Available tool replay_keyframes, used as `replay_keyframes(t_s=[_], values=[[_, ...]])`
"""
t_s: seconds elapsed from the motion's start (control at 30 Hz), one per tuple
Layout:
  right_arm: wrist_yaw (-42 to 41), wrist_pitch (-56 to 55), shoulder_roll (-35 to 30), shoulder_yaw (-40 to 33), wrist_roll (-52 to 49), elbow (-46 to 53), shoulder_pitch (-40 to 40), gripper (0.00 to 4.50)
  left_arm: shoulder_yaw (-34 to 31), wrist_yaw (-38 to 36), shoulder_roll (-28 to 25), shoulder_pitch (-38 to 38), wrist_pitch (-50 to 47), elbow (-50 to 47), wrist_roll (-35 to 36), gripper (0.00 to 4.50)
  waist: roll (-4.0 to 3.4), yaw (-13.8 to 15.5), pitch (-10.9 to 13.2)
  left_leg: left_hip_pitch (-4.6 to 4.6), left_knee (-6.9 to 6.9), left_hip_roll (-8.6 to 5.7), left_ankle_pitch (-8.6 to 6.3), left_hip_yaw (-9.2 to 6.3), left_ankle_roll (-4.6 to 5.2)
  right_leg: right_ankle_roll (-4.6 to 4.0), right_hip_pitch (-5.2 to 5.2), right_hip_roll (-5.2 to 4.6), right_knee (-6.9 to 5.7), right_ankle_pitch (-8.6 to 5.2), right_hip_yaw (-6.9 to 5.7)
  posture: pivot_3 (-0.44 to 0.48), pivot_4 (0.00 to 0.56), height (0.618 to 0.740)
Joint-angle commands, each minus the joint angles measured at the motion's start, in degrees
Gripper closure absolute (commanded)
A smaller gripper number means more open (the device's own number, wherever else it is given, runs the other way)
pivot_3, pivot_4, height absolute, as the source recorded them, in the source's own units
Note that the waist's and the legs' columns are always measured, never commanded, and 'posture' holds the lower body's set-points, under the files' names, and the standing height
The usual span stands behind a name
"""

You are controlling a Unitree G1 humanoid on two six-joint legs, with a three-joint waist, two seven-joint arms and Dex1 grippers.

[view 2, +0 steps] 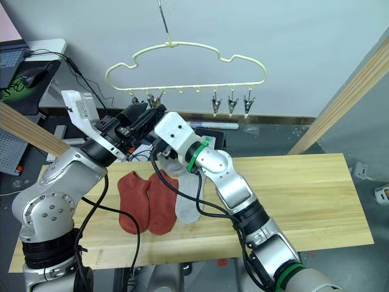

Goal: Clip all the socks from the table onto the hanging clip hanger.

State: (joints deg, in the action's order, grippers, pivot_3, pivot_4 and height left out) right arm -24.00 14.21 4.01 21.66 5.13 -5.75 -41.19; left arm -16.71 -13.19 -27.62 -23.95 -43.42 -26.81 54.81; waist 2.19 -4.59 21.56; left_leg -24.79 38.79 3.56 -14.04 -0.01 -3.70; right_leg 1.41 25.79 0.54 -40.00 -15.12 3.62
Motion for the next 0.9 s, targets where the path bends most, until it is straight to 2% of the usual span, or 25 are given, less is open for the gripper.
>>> replay_keyframes(t_s=[0.03, 0.23, 0.47, 0.67, 0.9], values=[[-1.79, 1.31, -1.71, 0.47, -0.25, 6.03, 2.12, 2.28, 0.16, -1.15, -1.22, 1.38, 1.16, -3.35, -0.92, 1.06, 0.0, 0.01, 0.0, 0.0, 0.0, 0.0, 0.0, 0.0, 0.0, 0.0, 0.0, 0.0, 0.01, 0.0, 0.0, -0.106, 0.333, 0.74], [-7.05, 7.29, -9.56, 0.12, -1.87, 19.03, 10.24, 2.28, 1.69, -5.69, -4.3, 5.49, 3.97, -4.65, -6.08, 1.06, 0.0, 0.03, -0.03, 0.0, -0.01, -0.02, 0.0, 0.01, 0.0, 0.0, 0.0, 0.05, 0.02, 0.0, 0.03, -0.11, 0.328, 0.74], [-10.73, 15.65, -18.32, -5.41, -6.85, 32.37, 15.92, 2.28, 2.9, -16.05, -10.18, 13.45, 11.01, -6.06, -13.62, 1.06, -0.01, -0.03, -0.04, 0.01, -0.02, -0.03, 0.0, 0.06, -0.01, 0.0, 0.02, 0.19, 0.03, 0.0, 0.1, -0.12, 0.313, 0.74], [-6.1, 23.98, -17.7, -12.89, -11.61, 40.26, 19.28, 2.28, 4.38, -23.95, -13.56, 16.78, 15.46, -6.79, -17.4, 1.06, 0.08, -0.06, -0.38, 0.02, -0.02, -0.01, 0.02, 0.06, -0.04, -0.03, 0.02, 0.29, 0.03, 0.01, 0.09, -0.132, 0.282, 0.74], [-1.77, 28.69, -16.78, -15.97, -14.3, 46.0, 20.82, 2.28, 3.8, -29.61, -15.75, 18.31, 17.56, -5.68, -18.43, 1.06, 0.06, -0.18, -1.39, 0.01, -0.03, -0.04, 0.01, 0.12, -0.04, -0.03, 0.04, 0.33, 0.05, 0.01, 0.12, -0.148, 0.262, 0.74]])
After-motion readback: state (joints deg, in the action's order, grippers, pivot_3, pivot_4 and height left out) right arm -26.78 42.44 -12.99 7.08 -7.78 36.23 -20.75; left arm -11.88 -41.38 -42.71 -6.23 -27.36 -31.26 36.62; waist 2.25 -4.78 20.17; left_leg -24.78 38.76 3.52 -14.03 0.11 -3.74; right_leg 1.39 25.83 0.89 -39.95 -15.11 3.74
